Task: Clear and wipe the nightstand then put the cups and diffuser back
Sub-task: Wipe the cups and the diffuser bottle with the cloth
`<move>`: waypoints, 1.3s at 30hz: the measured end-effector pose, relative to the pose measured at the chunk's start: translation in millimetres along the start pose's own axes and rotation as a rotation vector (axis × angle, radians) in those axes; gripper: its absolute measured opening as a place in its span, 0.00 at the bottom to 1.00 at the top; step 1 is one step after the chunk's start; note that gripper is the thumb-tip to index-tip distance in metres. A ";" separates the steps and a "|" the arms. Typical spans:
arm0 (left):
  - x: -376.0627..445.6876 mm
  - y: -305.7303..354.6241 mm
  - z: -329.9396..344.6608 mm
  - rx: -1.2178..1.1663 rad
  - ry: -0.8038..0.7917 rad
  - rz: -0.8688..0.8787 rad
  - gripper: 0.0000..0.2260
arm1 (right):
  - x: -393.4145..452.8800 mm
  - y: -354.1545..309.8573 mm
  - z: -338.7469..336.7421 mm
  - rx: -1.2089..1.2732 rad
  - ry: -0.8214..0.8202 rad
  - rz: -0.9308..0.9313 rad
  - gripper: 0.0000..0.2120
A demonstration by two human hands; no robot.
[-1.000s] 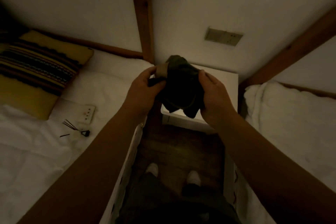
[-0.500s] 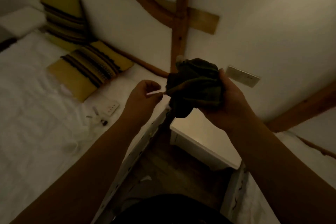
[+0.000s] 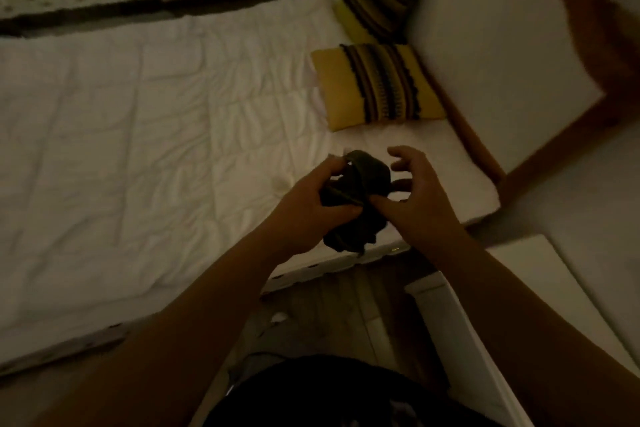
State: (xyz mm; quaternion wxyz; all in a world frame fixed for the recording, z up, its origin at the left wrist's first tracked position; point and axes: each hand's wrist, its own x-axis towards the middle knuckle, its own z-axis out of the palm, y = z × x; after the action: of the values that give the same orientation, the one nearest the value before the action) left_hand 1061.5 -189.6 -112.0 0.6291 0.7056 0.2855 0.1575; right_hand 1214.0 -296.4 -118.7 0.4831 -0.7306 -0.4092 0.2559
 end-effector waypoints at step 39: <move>263.1 -465.1 -122.3 0.356 0.240 -0.227 0.43 | 285.5 325.0 335.3 -0.659 -0.473 0.042 0.18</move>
State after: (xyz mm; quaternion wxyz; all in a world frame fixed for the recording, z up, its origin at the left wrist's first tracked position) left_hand 1102.4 87.2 -583.4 0.4702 0.7448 0.4591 0.1157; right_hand 1222.5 46.9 -545.0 0.1103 -0.7755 -0.5540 0.2819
